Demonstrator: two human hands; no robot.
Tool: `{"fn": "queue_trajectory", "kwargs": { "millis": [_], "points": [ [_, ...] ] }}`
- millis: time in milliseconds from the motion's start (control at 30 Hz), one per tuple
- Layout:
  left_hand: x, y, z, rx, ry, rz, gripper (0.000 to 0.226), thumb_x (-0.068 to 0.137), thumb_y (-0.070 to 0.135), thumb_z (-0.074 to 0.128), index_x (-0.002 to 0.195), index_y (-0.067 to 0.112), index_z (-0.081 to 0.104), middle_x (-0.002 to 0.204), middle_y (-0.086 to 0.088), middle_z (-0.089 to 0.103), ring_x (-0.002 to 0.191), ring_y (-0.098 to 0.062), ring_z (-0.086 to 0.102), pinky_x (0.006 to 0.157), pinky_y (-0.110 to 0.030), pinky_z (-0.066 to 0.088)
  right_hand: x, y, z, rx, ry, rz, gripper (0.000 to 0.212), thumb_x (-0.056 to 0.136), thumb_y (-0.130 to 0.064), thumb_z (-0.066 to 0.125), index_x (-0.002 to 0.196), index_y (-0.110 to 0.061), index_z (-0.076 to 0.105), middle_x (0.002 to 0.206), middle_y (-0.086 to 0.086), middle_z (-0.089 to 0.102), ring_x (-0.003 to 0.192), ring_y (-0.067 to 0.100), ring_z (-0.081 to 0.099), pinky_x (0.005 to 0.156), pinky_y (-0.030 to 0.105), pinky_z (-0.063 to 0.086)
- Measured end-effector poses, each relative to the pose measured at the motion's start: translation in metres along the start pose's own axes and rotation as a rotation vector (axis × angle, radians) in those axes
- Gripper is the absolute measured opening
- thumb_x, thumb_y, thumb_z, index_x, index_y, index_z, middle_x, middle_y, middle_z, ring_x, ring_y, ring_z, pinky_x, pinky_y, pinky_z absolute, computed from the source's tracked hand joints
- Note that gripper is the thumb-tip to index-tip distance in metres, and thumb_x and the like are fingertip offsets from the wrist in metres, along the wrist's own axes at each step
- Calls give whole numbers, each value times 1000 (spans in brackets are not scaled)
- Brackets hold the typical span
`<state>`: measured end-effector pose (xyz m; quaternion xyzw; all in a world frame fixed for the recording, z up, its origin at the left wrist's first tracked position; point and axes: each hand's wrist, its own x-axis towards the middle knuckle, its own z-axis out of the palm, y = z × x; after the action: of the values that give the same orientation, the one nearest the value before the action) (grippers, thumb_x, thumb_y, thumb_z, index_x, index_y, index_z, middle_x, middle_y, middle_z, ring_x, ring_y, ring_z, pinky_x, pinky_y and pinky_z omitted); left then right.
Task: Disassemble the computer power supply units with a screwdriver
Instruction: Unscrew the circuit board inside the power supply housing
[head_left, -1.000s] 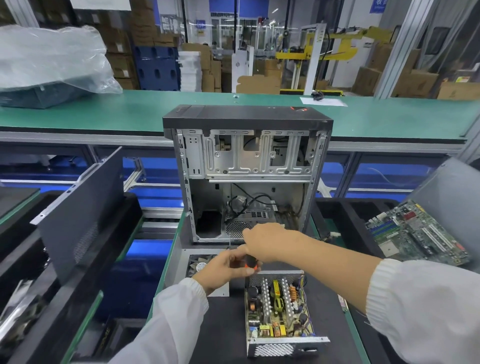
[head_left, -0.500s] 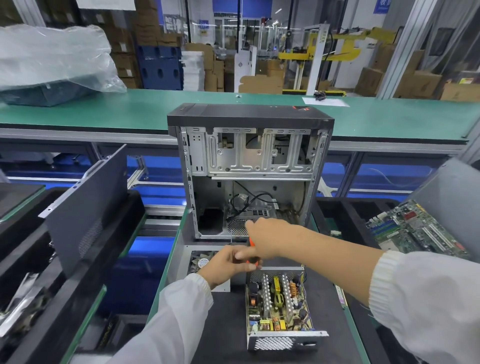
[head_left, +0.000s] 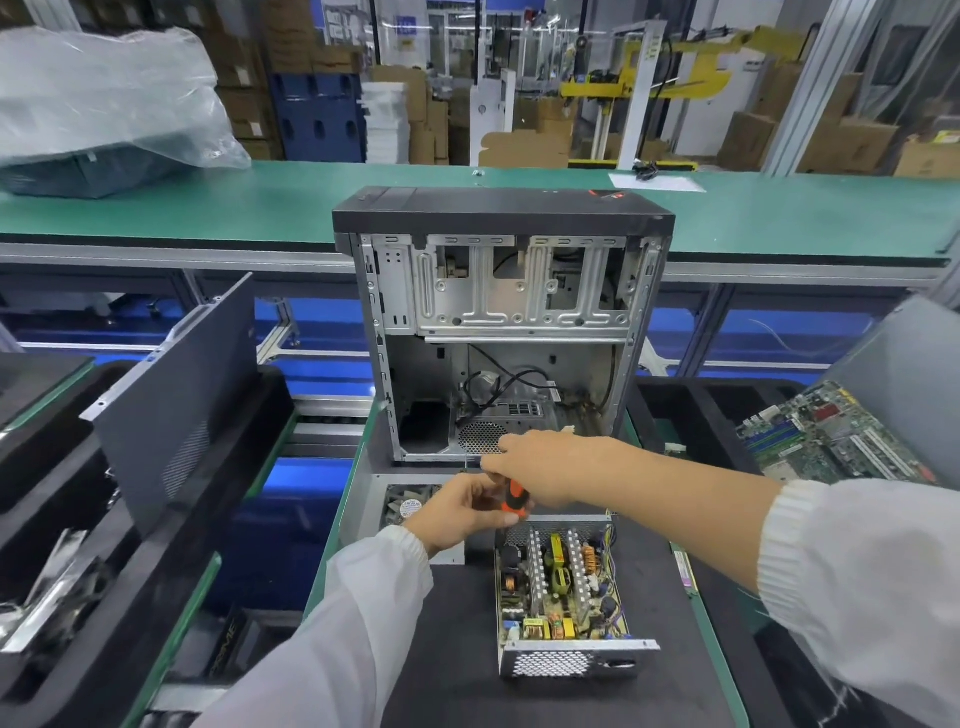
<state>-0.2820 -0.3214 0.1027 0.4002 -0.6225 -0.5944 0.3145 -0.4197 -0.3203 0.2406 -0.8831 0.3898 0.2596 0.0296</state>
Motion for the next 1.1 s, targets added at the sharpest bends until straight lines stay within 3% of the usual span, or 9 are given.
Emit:
{"fn": "queue_trajectory", "kwargs": {
  "millis": [100,200,300,367,500,667,867,967,1100],
  "points": [
    [-1,-5,0,14,42,28,24,86,1,70,109,-4,66,108,-19,71,107,-24,67,101,-33,48,-1,5,1,145,10,25,47,89,-30,65,127,-15,42,112,7,49,94,25,57,67,34,39],
    [-4,-5,-1,-1,49,56,24,86,1,70,110,3,68,106,-17,71,105,-28,67,99,-37,49,0,2,0,219,92,194,58,88,-60,52,114,-8,52,100,8,55,67,20,53,51,29,38],
    [-5,0,-1,17,22,68,35,85,-2,69,106,27,70,99,-8,72,100,-23,67,96,-33,51,6,-6,6,139,158,286,40,98,-41,44,105,-6,60,108,13,61,83,29,60,68,38,46],
    [-4,1,-1,13,-1,51,31,86,-2,69,105,22,70,97,-1,72,99,-18,67,94,-28,49,6,-9,7,139,165,265,34,100,-33,43,113,-5,57,113,15,59,100,35,60,81,45,45],
    [-1,1,0,-13,-16,27,20,87,-5,67,106,0,67,101,-7,72,102,-17,68,93,-26,49,6,-3,6,145,55,101,23,98,-30,49,114,-13,45,109,11,57,97,29,58,67,39,38],
    [-3,0,2,-29,26,25,22,87,-6,66,107,3,67,101,-3,73,103,-18,68,92,-23,49,6,1,4,-22,56,-40,39,88,-9,62,124,-17,47,117,5,44,99,26,53,67,37,41],
    [-8,5,4,-34,40,40,29,84,-4,70,98,21,72,96,0,74,99,-17,68,94,-30,51,3,1,-1,147,121,186,53,89,-57,53,116,-11,54,102,7,53,82,24,59,62,31,41],
    [-8,7,3,-32,14,22,32,83,-6,70,98,23,71,93,11,72,96,-14,69,90,-26,51,6,-8,1,-39,130,237,31,98,-35,49,112,-9,60,113,11,60,98,31,61,66,36,42],
    [-4,2,3,-14,9,21,21,85,-4,70,104,5,69,98,-1,73,96,-9,67,87,-19,48,2,-10,1,-42,44,116,27,95,-18,53,121,-9,51,115,12,57,87,28,55,63,37,39]
  ]
}}
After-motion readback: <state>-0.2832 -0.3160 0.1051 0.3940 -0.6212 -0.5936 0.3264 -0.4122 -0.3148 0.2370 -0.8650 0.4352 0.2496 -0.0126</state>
